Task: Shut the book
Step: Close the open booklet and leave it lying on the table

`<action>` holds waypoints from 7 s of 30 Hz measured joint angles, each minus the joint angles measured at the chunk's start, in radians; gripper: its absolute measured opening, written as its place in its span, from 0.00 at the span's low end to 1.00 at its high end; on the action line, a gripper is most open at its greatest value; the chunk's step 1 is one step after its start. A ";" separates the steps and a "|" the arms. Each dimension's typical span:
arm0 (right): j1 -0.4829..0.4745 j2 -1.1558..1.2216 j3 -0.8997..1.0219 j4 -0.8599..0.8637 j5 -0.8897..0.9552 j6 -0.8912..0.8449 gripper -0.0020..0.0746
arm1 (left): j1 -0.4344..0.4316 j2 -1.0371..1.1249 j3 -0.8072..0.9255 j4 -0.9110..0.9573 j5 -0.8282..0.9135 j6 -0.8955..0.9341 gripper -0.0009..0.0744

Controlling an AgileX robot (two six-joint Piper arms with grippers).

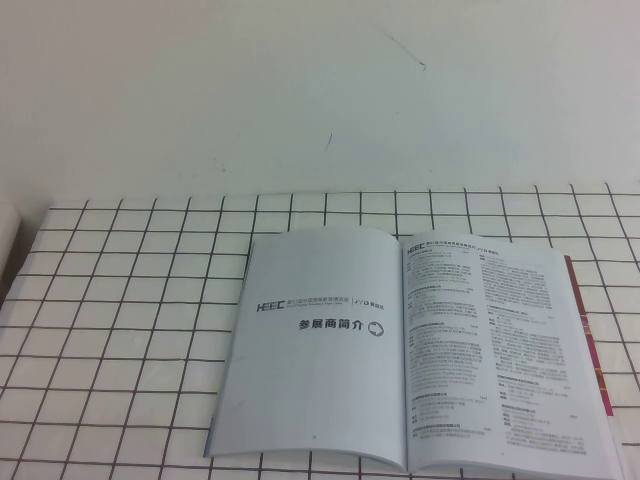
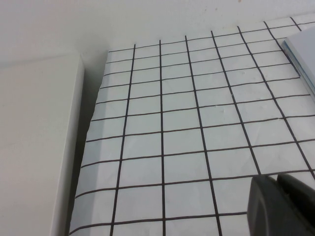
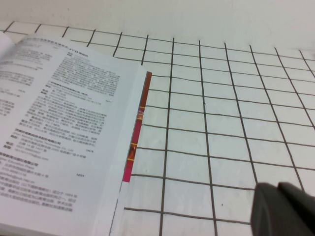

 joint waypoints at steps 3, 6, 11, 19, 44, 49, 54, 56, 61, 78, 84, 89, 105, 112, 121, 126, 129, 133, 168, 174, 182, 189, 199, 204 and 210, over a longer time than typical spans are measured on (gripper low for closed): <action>0.000 0.000 0.000 0.000 0.000 0.000 0.02 | 0.000 0.000 0.000 0.000 0.000 0.000 0.01; 0.000 0.000 0.000 0.000 0.000 0.000 0.02 | 0.000 0.000 0.000 0.000 0.000 0.000 0.01; 0.000 0.000 0.000 0.000 0.000 0.000 0.02 | 0.000 0.000 0.000 0.000 0.000 0.000 0.01; 0.000 0.000 0.000 0.000 0.000 0.000 0.02 | 0.000 0.000 0.004 -0.004 -0.041 0.000 0.01; 0.000 0.000 0.008 0.000 -0.436 0.000 0.02 | 0.000 0.000 0.005 -0.449 -0.635 0.000 0.01; 0.000 0.000 0.008 0.000 -0.456 0.000 0.02 | 0.000 0.000 0.005 -0.471 -0.676 0.000 0.01; 0.000 0.000 0.009 0.000 -0.556 0.000 0.02 | 0.000 0.000 0.005 -0.482 -0.766 -0.109 0.01; 0.000 0.000 0.009 0.000 -0.664 0.012 0.02 | 0.000 0.000 0.005 -0.480 -0.833 -0.221 0.01; 0.000 0.000 0.009 0.000 -1.034 0.068 0.02 | 0.000 0.000 0.005 -0.371 -1.076 -0.498 0.01; 0.000 0.137 -0.544 0.002 -1.072 0.268 0.02 | 0.000 0.129 -0.769 -0.109 -0.909 -0.372 0.01; 0.000 0.303 -0.758 0.002 -0.656 0.317 0.02 | 0.000 0.224 -0.929 -0.093 -0.477 -0.142 0.01; 0.000 0.432 -0.801 0.004 -0.248 0.317 0.02 | 0.000 0.328 -0.937 -0.067 -0.024 -0.058 0.01; 0.134 0.736 -0.698 0.190 0.290 0.053 0.02 | -0.111 0.616 -0.780 0.089 0.265 -0.299 0.01; 0.136 0.824 -0.698 0.421 0.297 -0.043 0.02 | -0.156 0.671 -0.780 0.134 0.127 -0.298 0.01; 0.138 1.074 -0.749 0.724 0.393 -0.556 0.02 | -0.199 0.834 -0.780 0.143 0.052 -0.326 0.01; 0.144 1.231 -0.844 0.744 0.447 -0.624 0.02 | -0.199 0.971 -0.780 0.073 0.072 -0.321 0.01; 0.183 1.283 -0.891 0.744 0.440 -0.631 0.02 | -0.199 1.057 -0.780 -0.029 0.082 -0.223 0.01; 0.295 1.319 -0.933 0.691 0.372 -0.595 0.02 | -0.199 1.175 -0.790 -0.189 0.102 -0.062 0.01; 0.568 1.939 -1.235 0.365 0.228 -0.380 0.02 | 0.020 1.907 -0.917 -1.227 0.357 0.848 0.01; 0.569 1.962 -1.238 0.249 0.228 -0.285 0.02 | 0.018 1.927 -0.922 -1.265 0.389 0.891 0.01; 0.569 1.991 -1.247 0.212 0.236 -0.252 0.02 | -0.008 1.927 -0.923 -1.287 0.359 0.912 0.01; 0.569 2.002 -1.251 0.208 0.240 -0.246 0.02 | -0.125 1.927 -0.923 -1.297 0.257 0.947 0.01; 0.569 2.004 -1.251 0.202 0.240 -0.244 0.02 | -0.221 1.929 -0.939 -1.354 0.171 0.953 0.01; 0.569 2.008 -1.251 0.191 0.240 -0.244 0.02 | -0.281 1.932 -0.998 -1.377 0.245 0.955 0.01; 0.568 1.993 -1.247 0.182 0.238 -0.221 0.02 | -0.342 1.932 -1.113 -1.384 0.293 0.932 0.01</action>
